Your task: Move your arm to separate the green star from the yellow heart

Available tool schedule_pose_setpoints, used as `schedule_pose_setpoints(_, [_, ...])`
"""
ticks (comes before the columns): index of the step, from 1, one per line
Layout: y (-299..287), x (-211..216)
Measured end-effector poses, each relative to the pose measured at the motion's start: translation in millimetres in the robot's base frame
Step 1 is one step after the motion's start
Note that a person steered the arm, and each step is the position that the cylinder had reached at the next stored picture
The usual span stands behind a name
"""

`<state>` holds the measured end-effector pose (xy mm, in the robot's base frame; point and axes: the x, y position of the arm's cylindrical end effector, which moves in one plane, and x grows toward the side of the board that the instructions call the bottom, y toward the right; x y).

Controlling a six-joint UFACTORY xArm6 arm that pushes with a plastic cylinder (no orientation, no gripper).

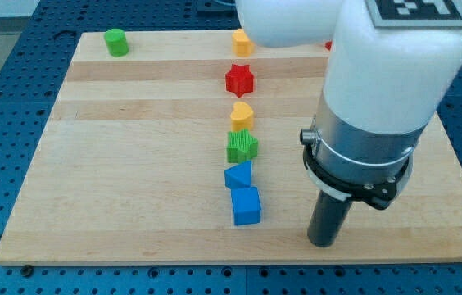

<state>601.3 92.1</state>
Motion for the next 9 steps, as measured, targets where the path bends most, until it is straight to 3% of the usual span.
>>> schedule_pose_setpoints(9, [-3, -17])
